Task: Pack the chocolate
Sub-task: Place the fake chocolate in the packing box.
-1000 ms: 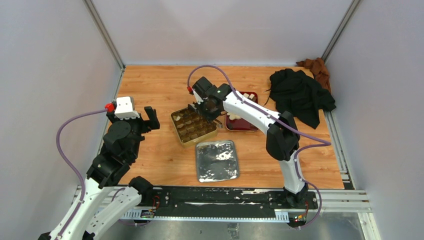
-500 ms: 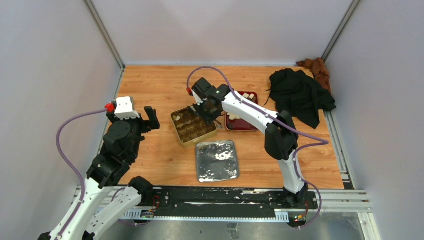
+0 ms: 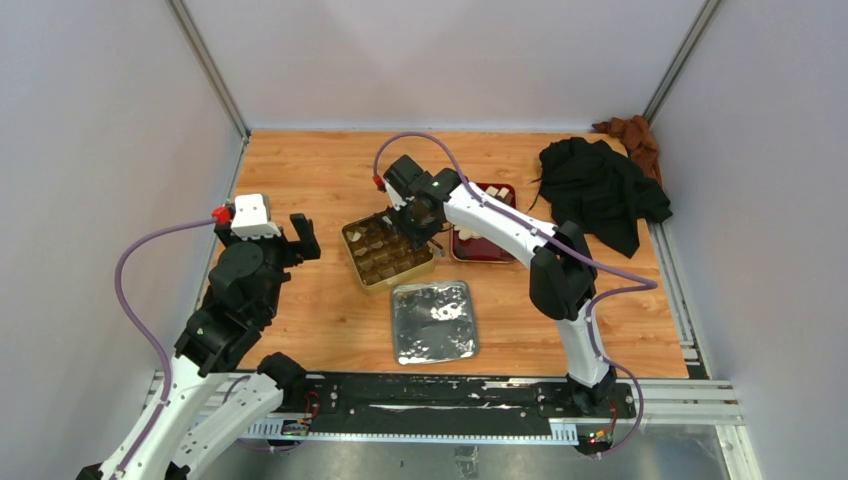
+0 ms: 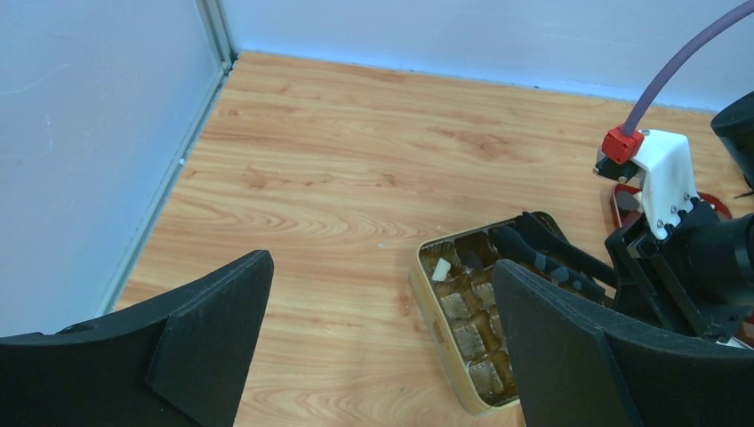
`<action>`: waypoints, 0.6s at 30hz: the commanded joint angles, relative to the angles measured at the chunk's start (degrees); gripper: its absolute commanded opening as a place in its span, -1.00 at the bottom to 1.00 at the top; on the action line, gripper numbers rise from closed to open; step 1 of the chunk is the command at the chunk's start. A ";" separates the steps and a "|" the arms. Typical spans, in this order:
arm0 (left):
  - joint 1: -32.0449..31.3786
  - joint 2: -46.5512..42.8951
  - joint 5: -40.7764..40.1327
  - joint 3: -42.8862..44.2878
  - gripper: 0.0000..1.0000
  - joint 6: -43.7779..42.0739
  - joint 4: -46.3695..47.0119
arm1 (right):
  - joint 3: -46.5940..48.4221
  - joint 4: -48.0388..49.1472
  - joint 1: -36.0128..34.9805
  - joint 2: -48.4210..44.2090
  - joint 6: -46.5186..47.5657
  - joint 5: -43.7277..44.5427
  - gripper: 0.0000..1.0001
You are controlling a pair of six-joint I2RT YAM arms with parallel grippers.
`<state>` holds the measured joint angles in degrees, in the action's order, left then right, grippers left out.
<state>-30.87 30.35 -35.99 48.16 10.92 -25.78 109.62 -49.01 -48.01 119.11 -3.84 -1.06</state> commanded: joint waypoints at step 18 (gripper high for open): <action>0.29 -0.55 0.17 -0.44 1.00 -0.04 1.33 | -2.33 -0.43 -0.99 -5.42 -0.06 3.73 -0.25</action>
<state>-30.87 30.24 -35.97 48.14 10.92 -25.78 108.92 -48.86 -48.03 117.95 -3.84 0.14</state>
